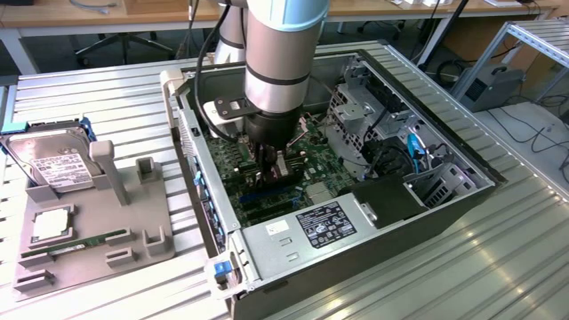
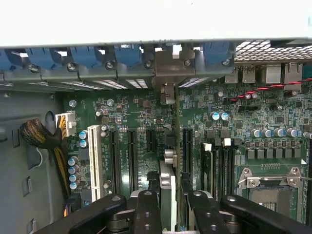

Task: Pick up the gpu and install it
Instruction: 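Insert the gpu into the slot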

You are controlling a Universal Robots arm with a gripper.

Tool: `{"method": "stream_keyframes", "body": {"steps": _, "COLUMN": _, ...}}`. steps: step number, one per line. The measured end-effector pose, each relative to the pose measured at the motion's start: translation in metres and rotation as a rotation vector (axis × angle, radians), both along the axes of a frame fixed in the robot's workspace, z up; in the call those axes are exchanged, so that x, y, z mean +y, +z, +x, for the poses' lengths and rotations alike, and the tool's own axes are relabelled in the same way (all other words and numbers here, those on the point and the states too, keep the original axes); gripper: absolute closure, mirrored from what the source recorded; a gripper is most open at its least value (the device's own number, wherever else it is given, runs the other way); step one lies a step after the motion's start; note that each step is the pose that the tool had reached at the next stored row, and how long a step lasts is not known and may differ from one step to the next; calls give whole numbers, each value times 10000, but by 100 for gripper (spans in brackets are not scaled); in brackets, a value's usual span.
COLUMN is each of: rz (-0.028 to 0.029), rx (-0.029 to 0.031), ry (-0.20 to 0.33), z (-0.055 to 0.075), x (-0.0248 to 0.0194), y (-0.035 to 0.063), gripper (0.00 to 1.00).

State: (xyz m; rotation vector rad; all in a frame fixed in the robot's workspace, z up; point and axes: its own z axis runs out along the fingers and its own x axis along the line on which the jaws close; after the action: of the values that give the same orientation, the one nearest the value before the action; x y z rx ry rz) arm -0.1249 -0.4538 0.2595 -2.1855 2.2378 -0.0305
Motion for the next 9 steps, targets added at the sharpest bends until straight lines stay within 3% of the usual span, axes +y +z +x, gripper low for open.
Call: {"method": "stream_keyframes", "body": {"steps": 9, "rz": -107, "rx": 1, "ry": 0, "z": 0, "x": 10, "y": 29, "gripper": 73}}
